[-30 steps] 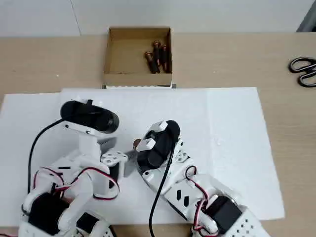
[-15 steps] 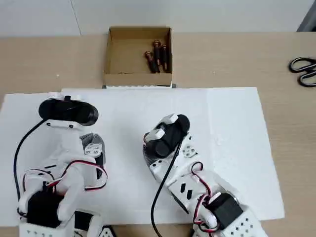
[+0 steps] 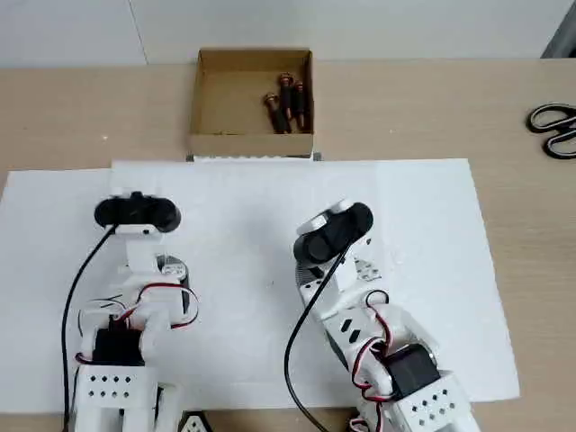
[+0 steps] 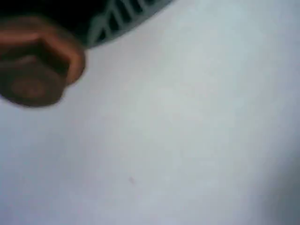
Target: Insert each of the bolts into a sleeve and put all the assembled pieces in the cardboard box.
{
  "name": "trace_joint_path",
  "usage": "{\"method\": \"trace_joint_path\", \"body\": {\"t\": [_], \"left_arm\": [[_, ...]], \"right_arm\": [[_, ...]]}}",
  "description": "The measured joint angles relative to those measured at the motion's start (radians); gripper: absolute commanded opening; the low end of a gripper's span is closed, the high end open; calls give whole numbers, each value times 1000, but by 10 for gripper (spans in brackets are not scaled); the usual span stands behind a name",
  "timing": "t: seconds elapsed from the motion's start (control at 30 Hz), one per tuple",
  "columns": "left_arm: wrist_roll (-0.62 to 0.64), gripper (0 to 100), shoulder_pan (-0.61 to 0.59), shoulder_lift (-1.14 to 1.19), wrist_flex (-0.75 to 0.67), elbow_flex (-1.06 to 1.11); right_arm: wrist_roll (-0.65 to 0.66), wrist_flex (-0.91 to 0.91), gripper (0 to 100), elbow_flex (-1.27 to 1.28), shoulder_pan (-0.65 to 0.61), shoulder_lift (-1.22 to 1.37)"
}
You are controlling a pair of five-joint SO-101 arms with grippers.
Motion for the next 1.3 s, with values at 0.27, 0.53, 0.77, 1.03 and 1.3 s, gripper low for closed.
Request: {"method": "trace_joint_path", "body": {"t": [0.27, 0.53, 0.77, 1.03, 1.3], "left_arm": [[-8, 6, 0, 0, -97, 106], [-8, 6, 0, 0, -132, 144], [-8, 6, 0, 0, -132, 144], [-8, 6, 0, 0, -132, 144], [-8, 6, 0, 0, -132, 144]], "right_arm": [[0, -2, 2, 35, 40, 0], [0, -52, 2, -40, 89, 137], [0, -158, 2, -384, 141, 557], [0, -282, 2, -905, 138, 1160], [0, -328, 2, -1447, 138, 1712]]}}
